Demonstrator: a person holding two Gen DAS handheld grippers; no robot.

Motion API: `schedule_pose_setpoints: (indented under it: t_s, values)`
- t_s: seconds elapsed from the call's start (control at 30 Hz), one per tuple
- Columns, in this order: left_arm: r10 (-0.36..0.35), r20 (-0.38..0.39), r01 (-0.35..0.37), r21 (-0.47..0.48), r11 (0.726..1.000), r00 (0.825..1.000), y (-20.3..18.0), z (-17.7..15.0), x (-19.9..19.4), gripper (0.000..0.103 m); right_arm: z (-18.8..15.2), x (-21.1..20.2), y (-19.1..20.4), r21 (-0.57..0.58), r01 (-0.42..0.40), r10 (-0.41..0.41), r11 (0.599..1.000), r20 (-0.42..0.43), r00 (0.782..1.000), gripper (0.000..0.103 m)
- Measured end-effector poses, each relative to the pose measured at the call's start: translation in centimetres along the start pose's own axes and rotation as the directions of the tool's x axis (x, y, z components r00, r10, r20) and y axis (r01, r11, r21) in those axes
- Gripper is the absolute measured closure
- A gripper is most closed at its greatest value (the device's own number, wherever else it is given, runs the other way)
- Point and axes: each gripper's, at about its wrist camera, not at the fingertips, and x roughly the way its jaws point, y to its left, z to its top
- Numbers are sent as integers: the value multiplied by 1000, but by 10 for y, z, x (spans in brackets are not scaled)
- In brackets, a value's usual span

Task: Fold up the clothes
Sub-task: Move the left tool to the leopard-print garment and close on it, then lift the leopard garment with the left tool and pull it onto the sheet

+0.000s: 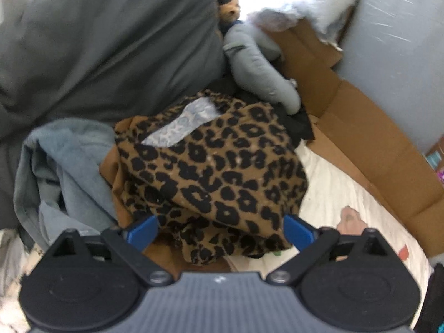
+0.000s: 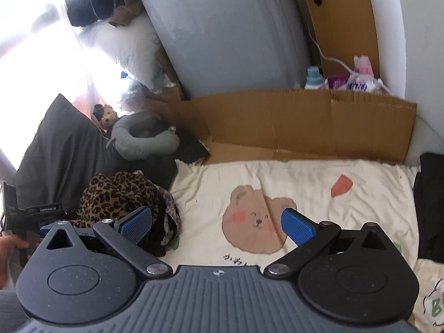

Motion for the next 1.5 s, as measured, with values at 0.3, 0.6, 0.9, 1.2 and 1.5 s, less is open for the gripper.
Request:
schedule_pose_setpoints:
  t_s: [0.3, 0.6, 0.9, 1.2, 1.5]
  values:
    - [-51, -8, 49, -137, 989, 999, 13, -1, 36, 5, -16, 31, -3, 15, 28, -27, 999, -95, 995, 0]
    - [-137, 36, 141, -212, 967, 990, 16, -1, 49, 74, -21, 40, 9, -44, 38, -42, 998, -103, 994, 0]
    - [-172, 86, 183, -146, 972, 981, 14, -6, 35, 102, -21, 42, 14, -48, 7, -12, 999, -116, 993, 0]
    - [-271, 129, 279, -42, 959, 954, -12, -8, -3, 103, -21, 41, 17, -19, -15, 13, 1000, -115, 993, 0]
    - [-432, 70, 427, 83, 901, 899, -67, -27, -31, 103, -26, 44, 16, 10, -56, 57, 998, -134, 989, 0]
